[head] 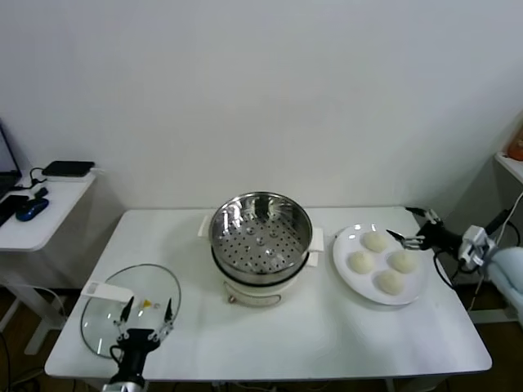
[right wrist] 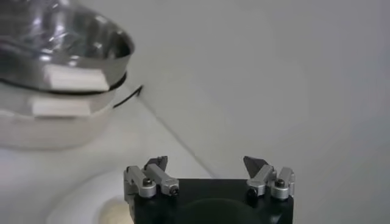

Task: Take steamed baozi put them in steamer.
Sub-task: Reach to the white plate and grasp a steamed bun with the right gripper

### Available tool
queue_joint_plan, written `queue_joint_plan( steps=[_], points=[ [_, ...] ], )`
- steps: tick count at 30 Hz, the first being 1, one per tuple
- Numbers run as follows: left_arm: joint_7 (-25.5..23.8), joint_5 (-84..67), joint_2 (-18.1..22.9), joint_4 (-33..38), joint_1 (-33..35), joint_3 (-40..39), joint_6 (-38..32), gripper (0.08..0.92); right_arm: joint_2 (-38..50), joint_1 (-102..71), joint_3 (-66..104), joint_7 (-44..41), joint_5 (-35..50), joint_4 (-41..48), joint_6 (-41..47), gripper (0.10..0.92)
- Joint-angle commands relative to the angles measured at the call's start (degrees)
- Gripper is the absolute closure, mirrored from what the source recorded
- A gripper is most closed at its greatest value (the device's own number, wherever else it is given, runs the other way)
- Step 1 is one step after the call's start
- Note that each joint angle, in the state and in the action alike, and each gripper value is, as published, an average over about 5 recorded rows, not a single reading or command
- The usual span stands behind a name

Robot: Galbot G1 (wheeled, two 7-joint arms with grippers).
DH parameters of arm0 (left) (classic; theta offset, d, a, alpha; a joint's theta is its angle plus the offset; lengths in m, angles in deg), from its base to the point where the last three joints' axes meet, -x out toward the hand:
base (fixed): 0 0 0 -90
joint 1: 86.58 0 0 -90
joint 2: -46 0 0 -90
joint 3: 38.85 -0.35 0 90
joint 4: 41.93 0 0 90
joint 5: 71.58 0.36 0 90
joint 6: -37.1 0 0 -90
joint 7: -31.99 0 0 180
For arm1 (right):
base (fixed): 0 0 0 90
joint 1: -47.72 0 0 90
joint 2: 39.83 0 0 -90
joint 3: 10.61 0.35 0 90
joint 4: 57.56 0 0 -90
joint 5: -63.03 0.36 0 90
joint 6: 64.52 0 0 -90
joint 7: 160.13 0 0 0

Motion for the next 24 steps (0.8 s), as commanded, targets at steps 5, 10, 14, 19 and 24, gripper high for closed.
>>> queue_joint_plan(
  steps=[5,10,14,19,24],
  points=[
    [0.1,-0.2,-0.6,0.0,-0.3,-0.2,0.2,0.177,-6.9,50.1,-49.4,-25.5,-9.3,26.0,-7.3,0.203],
    [0.1,-0.7,-1.1,0.0,-0.7,-0.2,0.7,0.177,-14.3,54.4,-54.1,-28.8,-17.8,35.1,-13.4,0.203],
    [0.0,-0.9,-1.4,-0.2,-1.4,-0.3,1.3,0.177,-19.5,54.2,-54.5,-29.0,-21.3,40.5,-14.5,0.203],
    [0.0,-0.8,-1.3,-0.2,-1.8,-0.5,1.8,0.177,-24.7,52.2,-52.1,-29.2,-25.5,45.3,-15.1,0.203],
    [0.0,-0.6,-1.3,-0.1,-2.0,-0.6,2.0,0.177,-27.4,48.8,-47.7,-28.7,-29.3,47.6,-15.2,0.203]
  ],
)
